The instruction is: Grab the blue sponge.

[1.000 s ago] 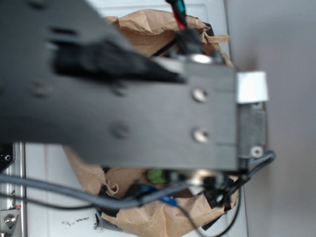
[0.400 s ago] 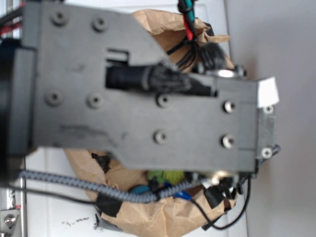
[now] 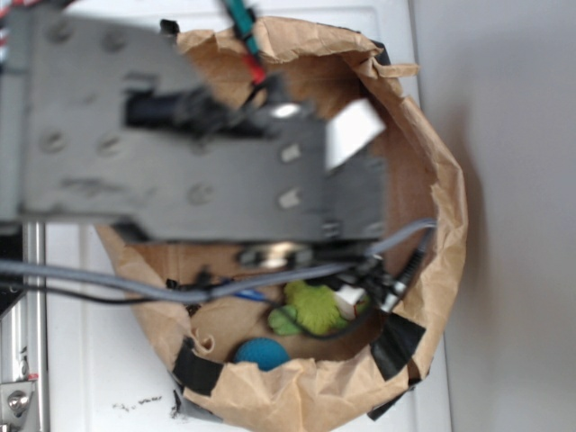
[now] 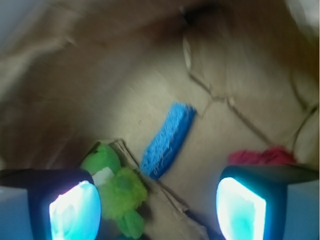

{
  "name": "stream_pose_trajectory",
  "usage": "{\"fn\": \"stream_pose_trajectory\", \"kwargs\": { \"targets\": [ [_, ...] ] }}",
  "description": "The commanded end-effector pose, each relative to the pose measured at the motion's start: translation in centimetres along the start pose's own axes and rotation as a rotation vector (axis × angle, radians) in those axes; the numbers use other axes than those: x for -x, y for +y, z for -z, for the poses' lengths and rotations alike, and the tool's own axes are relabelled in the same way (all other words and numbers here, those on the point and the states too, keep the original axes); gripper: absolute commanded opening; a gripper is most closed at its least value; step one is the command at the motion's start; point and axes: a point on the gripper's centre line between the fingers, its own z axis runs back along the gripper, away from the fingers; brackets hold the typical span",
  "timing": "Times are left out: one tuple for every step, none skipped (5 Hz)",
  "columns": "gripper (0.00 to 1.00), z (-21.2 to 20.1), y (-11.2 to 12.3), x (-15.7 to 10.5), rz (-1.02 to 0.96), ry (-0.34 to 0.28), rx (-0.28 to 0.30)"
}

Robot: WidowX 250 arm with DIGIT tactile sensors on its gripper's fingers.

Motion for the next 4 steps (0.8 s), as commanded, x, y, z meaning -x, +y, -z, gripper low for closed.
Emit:
{"fn": "stream_pose_trajectory", "kwargs": {
  "targets": [
    [1.00,3.3,0.0,-0.9,-0.114,-0.135,0.016],
    [1.00,4.8,-0.9,-1.8,-0.186,-0.179,0.013],
    [1.00,6.6,-0.9,-1.9,-0.220,-0.203,-0.008],
    [0.96,7.8,-0.3,-1.1,-0.217,-0.247,-0.014]
  ]
}}
